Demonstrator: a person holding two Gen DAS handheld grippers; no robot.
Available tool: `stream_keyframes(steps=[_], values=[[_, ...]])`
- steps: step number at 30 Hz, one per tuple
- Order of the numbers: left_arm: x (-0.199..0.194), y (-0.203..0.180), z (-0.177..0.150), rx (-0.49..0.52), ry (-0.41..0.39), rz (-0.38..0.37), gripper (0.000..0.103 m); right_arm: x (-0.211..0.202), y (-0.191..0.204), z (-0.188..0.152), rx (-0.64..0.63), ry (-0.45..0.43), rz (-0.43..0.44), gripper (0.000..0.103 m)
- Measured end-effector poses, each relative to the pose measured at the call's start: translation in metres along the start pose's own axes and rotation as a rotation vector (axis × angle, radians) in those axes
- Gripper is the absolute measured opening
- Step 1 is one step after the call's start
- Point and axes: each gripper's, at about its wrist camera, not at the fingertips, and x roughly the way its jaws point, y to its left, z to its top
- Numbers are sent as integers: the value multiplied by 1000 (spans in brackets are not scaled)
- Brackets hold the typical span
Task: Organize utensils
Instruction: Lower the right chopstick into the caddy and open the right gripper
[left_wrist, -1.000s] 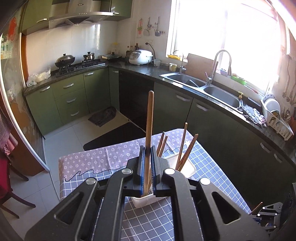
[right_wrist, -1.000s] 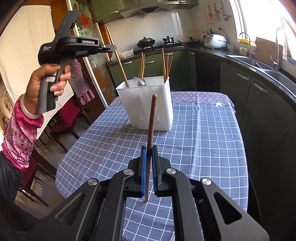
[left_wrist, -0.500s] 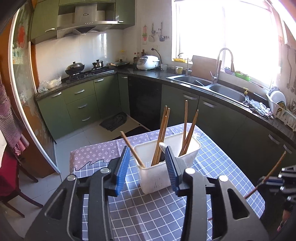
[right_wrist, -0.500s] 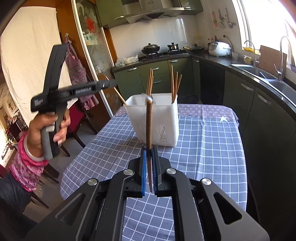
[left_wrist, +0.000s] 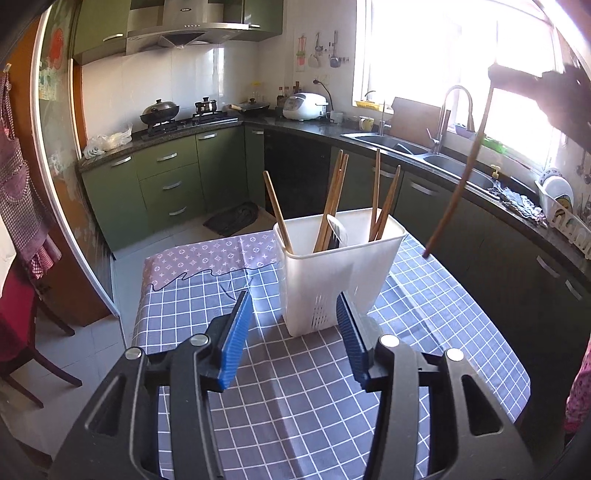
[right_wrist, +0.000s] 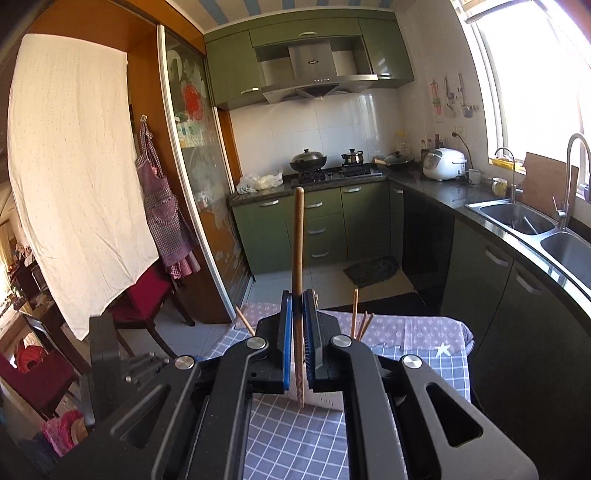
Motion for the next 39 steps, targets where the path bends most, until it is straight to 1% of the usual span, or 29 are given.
stream_keyframes(steps=[5, 10, 12, 14, 16, 17, 20, 22, 23, 24, 25, 27, 29, 30, 31, 32, 33, 34, 35, 37, 39], values=[[-1, 6, -17, -27, 12, -3, 47, 29, -8, 30, 7, -17, -51, 7], [-10, 9, -36, -52, -6, 15, 49, 70, -17, 34, 17, 12, -75, 7], [-16, 11, -42, -68, -25, 27, 52, 88, -19, 27, 16, 34, -93, 7], [-22, 10, -47, -75, -41, 38, 52, 108, -21, 15, 26, 81, -92, 7], [-28, 8, -51, -77, -58, 54, 55, 125, -21, 1, 24, 126, -93, 7], [-31, 6, -53, -72, -65, 64, 58, 132, -22, -7, 22, 146, -100, 7], [-40, 2, -57, -64, -89, 87, 63, 150, -22, -29, 19, 198, -105, 8], [-44, 1, -58, -63, -104, 99, 67, 155, -22, -39, 13, 218, -110, 9], [-46, 1, -58, -70, -107, 98, 68, 155, -22, -43, 8, 221, -111, 12], [-47, 1, -59, -76, -108, 97, 69, 152, -21, -48, 5, 220, -109, 24], [-49, 2, -60, -79, -110, 98, 69, 145, -19, -52, 6, 211, -104, 32], [-52, 2, -62, -84, -116, 105, 72, 124, -14, -58, -6, 181, -104, 34], [-56, 4, -64, -91, -126, 110, 75, 94, -7, -71, -19, 139, -113, 41], [-57, 4, -66, -94, -132, 113, 77, 78, -5, -81, -19, 120, -110, 51], [-60, 4, -68, -95, -137, 113, 79, 63, -4, -91, -15, 103, -110, 59], [-62, 4, -70, -95, -142, 111, 81, 47, -2, -103, -9, 88, -114, 61], [-64, 3, -73, -94, -145, 112, 83, 33, 0, -117, -6, 79, -118, 65], [-67, 2, -76, -92, -148, 113, 84, 20, 2, -131, 0, 75, -125, 73], [-70, 1, -79, -91, -151, 112, 86, 8, 4, -145, 8, 72, -128, 77], [-75, -1, -86, -94, -154, 112, 90, -13, 6, -173, 20, 76, -120, 88], [-80, -3, -92, -98, -151, 106, 95, -29, 10, -195, 23, 80, -130, 95]])
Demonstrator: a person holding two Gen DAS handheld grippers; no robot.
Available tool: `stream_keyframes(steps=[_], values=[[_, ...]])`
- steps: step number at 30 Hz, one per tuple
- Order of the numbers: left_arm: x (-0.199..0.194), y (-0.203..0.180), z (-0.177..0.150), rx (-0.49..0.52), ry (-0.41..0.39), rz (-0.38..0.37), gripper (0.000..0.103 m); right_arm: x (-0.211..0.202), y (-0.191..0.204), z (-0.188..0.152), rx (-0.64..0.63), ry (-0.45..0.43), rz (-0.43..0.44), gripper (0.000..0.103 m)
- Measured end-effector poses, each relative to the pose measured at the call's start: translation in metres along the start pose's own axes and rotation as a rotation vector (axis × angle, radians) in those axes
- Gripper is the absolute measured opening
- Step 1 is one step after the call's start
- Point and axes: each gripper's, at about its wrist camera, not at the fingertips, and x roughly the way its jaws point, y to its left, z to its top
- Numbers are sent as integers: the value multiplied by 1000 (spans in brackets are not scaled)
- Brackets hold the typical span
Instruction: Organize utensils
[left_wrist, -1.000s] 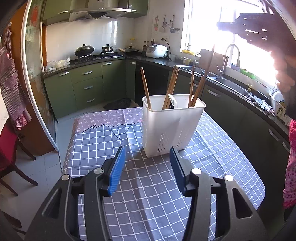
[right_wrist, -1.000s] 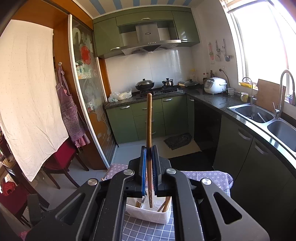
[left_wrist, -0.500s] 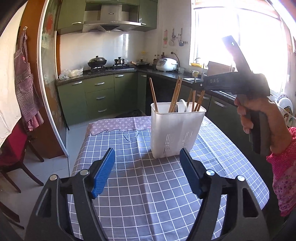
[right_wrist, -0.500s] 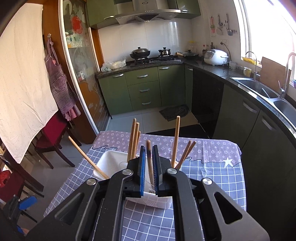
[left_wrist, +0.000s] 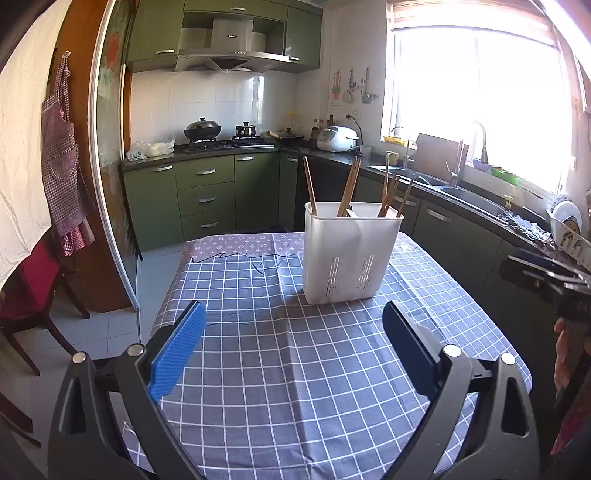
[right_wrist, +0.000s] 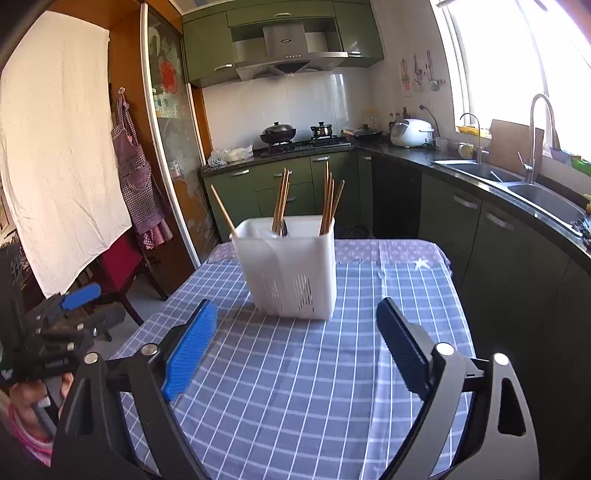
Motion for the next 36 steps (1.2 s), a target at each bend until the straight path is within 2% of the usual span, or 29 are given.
stream_keyframes(steps=[1, 7, 11, 15, 21, 26, 30, 36], values=[[-3, 0, -3, -1, 0, -2, 95, -8, 0, -9, 1, -7, -8, 98], [-30, -3, -12, 7, -17, 35, 96, -53, 8, -31, 7, -69, -37, 98], [-49, 0, -12, -2, -31, 70, 96, -78, 19, -29, -24, -132, -77, 98], [-58, 6, -11, -6, -40, 95, 96, -91, 25, -25, -37, -158, -101, 98], [-59, 11, -14, -10, -28, 112, 96, -88, 29, -23, -51, -143, -115, 98], [-54, 15, -18, -34, 3, 87, 96, -80, 30, -20, -57, -126, -109, 98], [-56, 15, -18, -25, -2, 120, 96, -76, 31, -20, -62, -117, -99, 98], [-58, 14, -18, -25, -5, 106, 96, -73, 31, -19, -60, -111, -90, 98]])
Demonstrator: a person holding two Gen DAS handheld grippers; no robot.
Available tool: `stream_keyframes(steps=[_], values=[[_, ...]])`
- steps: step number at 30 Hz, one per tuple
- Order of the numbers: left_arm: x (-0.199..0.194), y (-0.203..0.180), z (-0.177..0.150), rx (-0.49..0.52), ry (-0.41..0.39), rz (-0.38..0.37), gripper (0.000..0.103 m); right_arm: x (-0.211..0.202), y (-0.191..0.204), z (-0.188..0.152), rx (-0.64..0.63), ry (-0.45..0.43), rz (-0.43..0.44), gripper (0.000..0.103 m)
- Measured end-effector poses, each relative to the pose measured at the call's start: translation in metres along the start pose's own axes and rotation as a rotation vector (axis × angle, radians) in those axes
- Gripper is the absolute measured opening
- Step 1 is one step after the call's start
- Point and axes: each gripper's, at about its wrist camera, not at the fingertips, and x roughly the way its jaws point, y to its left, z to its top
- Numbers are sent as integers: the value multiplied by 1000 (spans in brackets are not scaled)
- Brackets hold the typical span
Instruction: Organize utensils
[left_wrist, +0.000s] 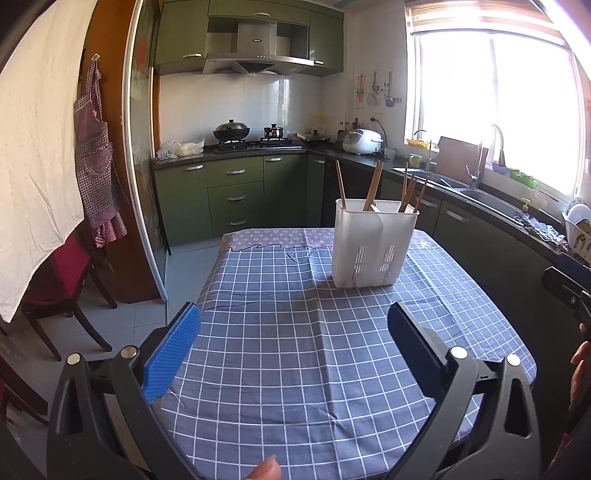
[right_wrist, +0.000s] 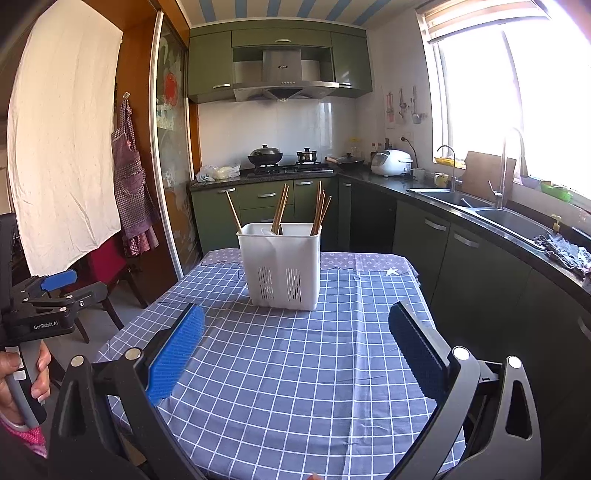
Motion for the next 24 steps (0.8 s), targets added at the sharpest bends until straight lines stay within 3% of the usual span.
stream_keyframes(steps=[15, 24], values=[[2, 1, 0, -14, 15, -27, 96, 9, 2, 1, -6, 13, 14, 98], [0, -1, 0, 2, 5, -2, 96, 12, 5, -1, -11, 23, 17, 98]])
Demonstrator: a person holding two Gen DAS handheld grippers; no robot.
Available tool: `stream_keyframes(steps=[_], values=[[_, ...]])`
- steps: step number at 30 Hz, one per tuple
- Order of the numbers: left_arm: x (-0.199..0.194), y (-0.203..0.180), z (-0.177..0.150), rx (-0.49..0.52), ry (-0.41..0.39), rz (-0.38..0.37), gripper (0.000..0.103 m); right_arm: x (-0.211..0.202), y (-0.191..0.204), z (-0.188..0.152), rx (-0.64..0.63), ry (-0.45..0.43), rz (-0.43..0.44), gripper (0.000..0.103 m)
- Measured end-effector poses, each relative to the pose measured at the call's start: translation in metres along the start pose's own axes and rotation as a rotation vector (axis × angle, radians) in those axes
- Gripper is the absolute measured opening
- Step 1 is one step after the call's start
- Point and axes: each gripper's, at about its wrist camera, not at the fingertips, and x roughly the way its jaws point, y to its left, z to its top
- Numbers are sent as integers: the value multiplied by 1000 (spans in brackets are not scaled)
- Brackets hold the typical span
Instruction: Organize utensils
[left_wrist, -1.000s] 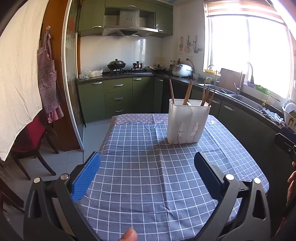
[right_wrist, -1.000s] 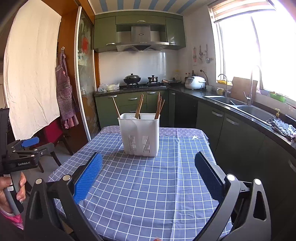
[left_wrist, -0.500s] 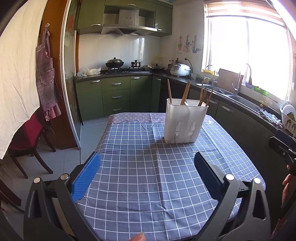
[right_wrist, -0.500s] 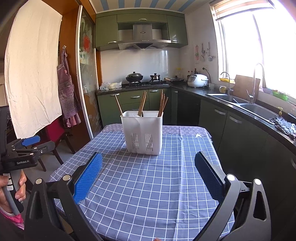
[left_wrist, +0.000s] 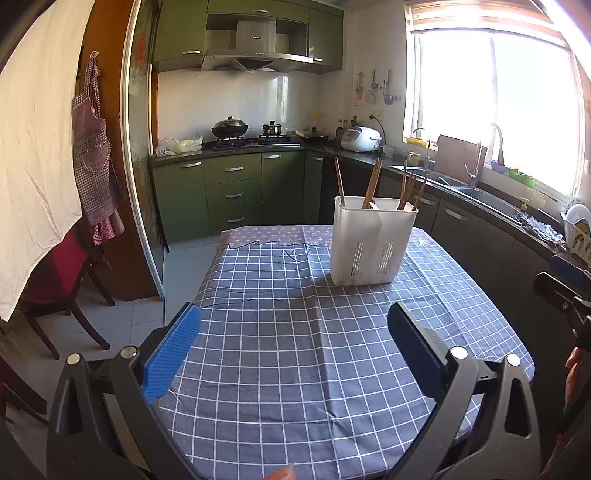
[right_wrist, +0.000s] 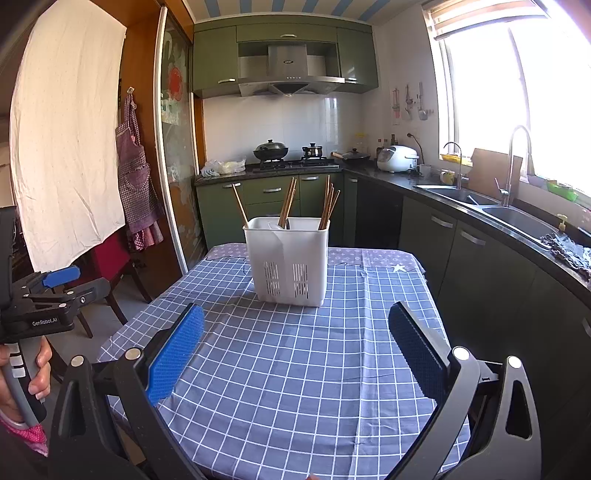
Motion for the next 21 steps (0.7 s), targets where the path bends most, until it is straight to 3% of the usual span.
stream_keyframes(steps=[21], values=[[0, -1, -2, 11, 9, 18, 96, 6, 4, 0, -6, 10, 13, 98]])
